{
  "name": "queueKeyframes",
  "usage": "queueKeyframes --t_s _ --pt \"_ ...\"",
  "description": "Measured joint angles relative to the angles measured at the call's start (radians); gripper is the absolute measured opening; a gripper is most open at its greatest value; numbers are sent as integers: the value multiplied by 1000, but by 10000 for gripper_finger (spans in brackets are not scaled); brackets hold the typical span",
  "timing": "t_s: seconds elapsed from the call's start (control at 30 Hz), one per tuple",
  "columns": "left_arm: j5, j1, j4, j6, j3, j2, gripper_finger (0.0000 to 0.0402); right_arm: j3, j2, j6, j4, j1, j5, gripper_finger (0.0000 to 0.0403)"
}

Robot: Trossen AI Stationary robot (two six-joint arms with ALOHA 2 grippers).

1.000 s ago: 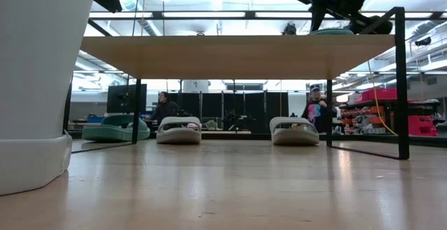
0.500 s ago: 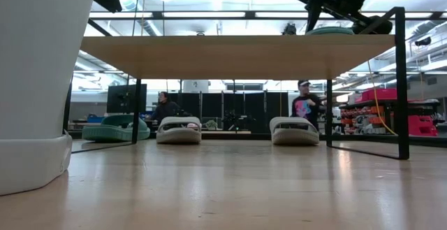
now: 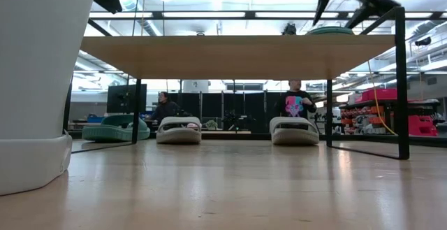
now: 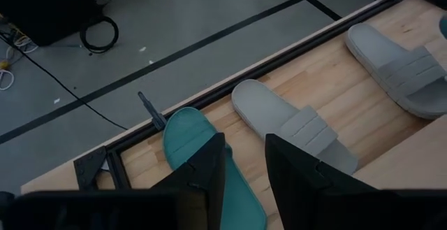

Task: Pick and place slides into the shelf
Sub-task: Put the green slide on the shelf

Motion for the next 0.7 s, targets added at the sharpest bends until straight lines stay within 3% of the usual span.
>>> queueKeyframes --t_s 0.2,0.4,0.57,0.7 --pt "27 0 32 -110 -142 -16 107 128 1 -168 -101 -16 100 293" --pt "80 15 173 -221 -322 -44 107 169 0 -320 -107 -77 101 293" --pt "79 107 134 -331 -401 -76 107 171 0 -395 -111 -106 94 293" --pt "103 219 137 -331 -419 -123 107 171 0 -437 -111 -125 84 293"
